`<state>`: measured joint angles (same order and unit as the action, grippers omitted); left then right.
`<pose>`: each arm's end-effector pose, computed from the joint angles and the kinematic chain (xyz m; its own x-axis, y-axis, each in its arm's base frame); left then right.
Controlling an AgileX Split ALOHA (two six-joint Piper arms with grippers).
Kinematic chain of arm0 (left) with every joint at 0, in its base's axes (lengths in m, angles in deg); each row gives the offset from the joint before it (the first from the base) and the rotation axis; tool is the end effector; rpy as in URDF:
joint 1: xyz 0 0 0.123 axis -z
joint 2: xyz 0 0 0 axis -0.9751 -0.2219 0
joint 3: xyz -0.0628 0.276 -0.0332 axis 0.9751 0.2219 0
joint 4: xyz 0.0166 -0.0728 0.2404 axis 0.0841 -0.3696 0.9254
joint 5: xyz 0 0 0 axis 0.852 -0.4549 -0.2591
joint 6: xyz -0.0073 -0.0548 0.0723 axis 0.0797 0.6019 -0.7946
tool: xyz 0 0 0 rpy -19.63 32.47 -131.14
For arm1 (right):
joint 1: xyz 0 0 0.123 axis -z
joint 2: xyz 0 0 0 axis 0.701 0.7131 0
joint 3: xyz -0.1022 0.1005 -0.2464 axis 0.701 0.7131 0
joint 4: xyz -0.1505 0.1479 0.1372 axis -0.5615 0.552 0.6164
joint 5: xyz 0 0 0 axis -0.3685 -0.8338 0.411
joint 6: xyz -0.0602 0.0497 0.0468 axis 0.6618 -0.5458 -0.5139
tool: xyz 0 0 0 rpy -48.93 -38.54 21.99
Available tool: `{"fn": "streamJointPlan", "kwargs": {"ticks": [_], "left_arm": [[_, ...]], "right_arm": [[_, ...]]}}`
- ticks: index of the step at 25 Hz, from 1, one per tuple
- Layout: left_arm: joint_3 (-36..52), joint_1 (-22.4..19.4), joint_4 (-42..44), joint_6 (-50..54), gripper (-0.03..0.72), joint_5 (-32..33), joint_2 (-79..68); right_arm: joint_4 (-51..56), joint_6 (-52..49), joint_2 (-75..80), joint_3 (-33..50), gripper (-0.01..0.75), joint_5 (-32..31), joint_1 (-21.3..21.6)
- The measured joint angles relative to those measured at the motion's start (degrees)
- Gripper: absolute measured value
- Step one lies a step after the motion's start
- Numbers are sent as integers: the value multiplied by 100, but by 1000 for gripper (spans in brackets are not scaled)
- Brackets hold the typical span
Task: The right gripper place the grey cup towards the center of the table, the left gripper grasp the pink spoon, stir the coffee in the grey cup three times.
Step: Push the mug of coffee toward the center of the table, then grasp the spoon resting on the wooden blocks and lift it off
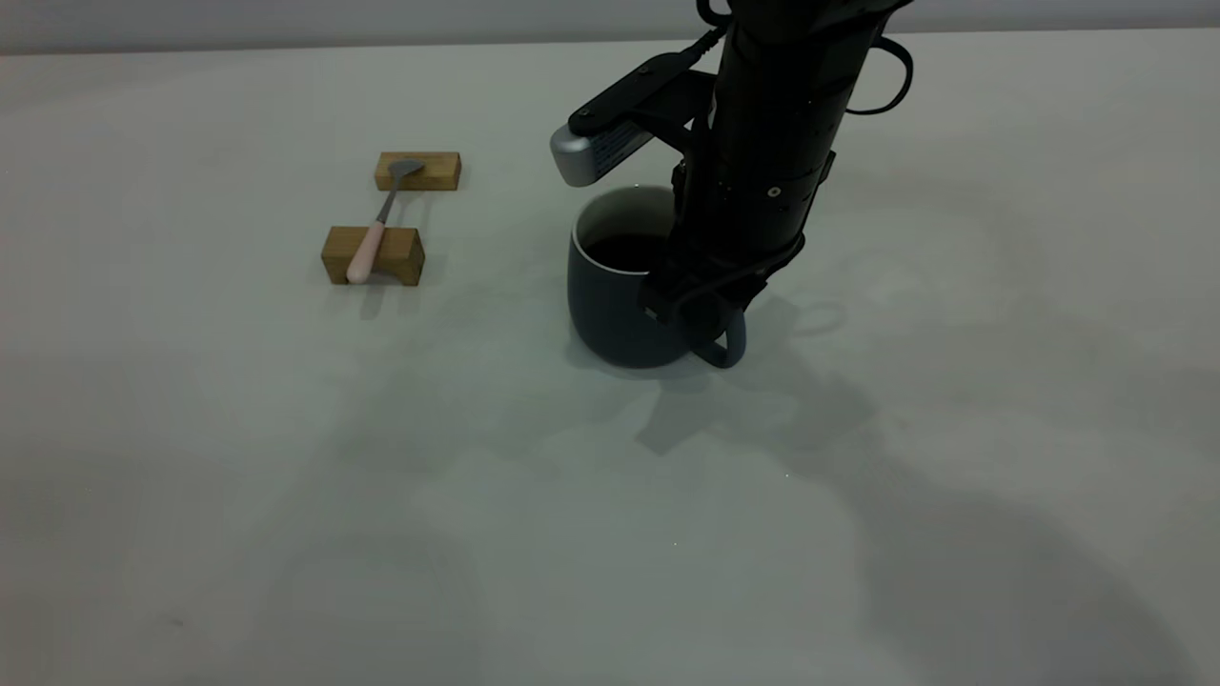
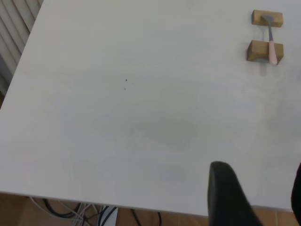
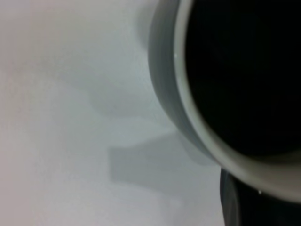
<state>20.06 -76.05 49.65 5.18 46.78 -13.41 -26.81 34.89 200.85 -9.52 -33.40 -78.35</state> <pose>-0.0099 0.0096 0.2699 -0.4977 -0.0761 -0.8640 -0.1124 0.9934 -0.0228 0.3520 0.2398 0.0386 -0.6154 -0.7418 -0.2665 -0.7617 0.6467 -0.0412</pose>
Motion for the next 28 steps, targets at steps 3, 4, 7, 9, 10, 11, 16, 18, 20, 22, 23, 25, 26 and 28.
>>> {"fn": "streamJointPlan", "kwargs": {"ticks": [3,4,7,9,10,11,16,18,20,22,23,25,26,28], "left_arm": [[0,0,0,0,411,0,0],[0,0,0,0,411,0,0],[0,0,0,0,411,0,0],[0,0,0,0,411,0,0],[0,0,0,0,411,0,0],[0,0,0,0,411,0,0],[0,0,0,0,411,0,0],[0,0,0,0,411,0,0],[0,0,0,5,411,0,0],[0,0,0,5,411,0,0],[0,0,0,5,411,0,0],[0,0,0,5,411,0,0],[0,0,0,5,411,0,0],[0,0,0,5,411,0,0]], "right_arm": [[0,0,0,0,164,0,0],[0,-5,0,0,164,0,0],[1,-5,0,0,184,0,0],[14,-5,0,0,233,0,0],[23,-5,0,-5,279,0,0],[38,-5,-18,-5,326,-27,0],[84,-5,-540,-5,644,-801,5],[86,-5,-1023,-5,705,-1292,5],[86,-51,-1571,-5,723,-1933,5],[91,-234,-2171,-5,726,-2544,5],[91,-370,-2503,-5,727,-2861,5],[69,-619,-3139,-5,727,-3440,5],[17,-748,-3381,-5,727,-3761,5],[-98,-1010,-3898,-5,727,-4288,5]]}}
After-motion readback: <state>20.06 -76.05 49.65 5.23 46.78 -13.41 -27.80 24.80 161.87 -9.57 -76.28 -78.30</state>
